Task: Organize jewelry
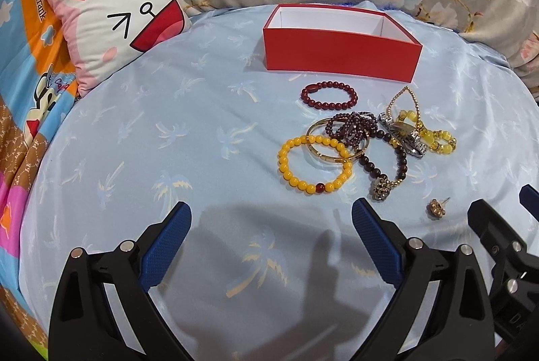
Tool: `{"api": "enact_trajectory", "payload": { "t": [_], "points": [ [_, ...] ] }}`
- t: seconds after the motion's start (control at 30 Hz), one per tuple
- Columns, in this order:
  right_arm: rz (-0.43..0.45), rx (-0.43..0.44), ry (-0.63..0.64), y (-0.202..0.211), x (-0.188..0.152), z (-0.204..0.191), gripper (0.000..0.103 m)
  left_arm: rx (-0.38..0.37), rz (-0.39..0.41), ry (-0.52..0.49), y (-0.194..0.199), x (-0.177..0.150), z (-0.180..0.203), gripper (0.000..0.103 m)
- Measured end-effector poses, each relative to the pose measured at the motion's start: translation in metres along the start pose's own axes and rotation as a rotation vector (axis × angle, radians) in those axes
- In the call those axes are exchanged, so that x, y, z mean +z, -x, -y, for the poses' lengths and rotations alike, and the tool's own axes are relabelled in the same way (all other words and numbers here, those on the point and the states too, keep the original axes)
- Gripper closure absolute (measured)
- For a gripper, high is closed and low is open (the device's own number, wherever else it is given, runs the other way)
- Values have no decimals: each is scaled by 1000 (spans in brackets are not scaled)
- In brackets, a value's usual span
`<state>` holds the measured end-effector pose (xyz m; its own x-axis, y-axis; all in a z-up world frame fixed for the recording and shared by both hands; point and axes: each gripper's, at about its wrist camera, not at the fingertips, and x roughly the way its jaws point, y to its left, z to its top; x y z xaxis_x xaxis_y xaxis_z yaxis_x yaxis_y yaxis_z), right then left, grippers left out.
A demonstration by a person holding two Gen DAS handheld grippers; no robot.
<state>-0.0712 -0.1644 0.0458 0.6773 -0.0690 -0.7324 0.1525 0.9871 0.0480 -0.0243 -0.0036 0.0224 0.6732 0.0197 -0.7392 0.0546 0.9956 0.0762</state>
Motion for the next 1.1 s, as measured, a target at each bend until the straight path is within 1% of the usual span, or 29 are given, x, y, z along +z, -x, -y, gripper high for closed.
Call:
{"api": "enact_trajectory", "payload": {
  "t": [0.43, 0.73, 0.83, 1.03, 1.1],
  "points": [
    [5, -7, 10, 5, 2, -2, 12, -6, -24, -2, 4, -2, 0, 11],
    [3, 20, 11, 6, 10, 2, 12, -23, -37, 15, 2, 3, -7, 11],
    [-5, 24, 7, 1, 13, 4, 12, -23, -47, 24, -2, 5, -11, 11],
    [-31, 59, 5, -17, 27, 6, 12, -17, -74, 59, -14, 9, -23, 11],
    [-39, 78, 4, -25, 35, 5, 15, -14, -80, 72, -18, 11, -28, 11]
  ]
}}
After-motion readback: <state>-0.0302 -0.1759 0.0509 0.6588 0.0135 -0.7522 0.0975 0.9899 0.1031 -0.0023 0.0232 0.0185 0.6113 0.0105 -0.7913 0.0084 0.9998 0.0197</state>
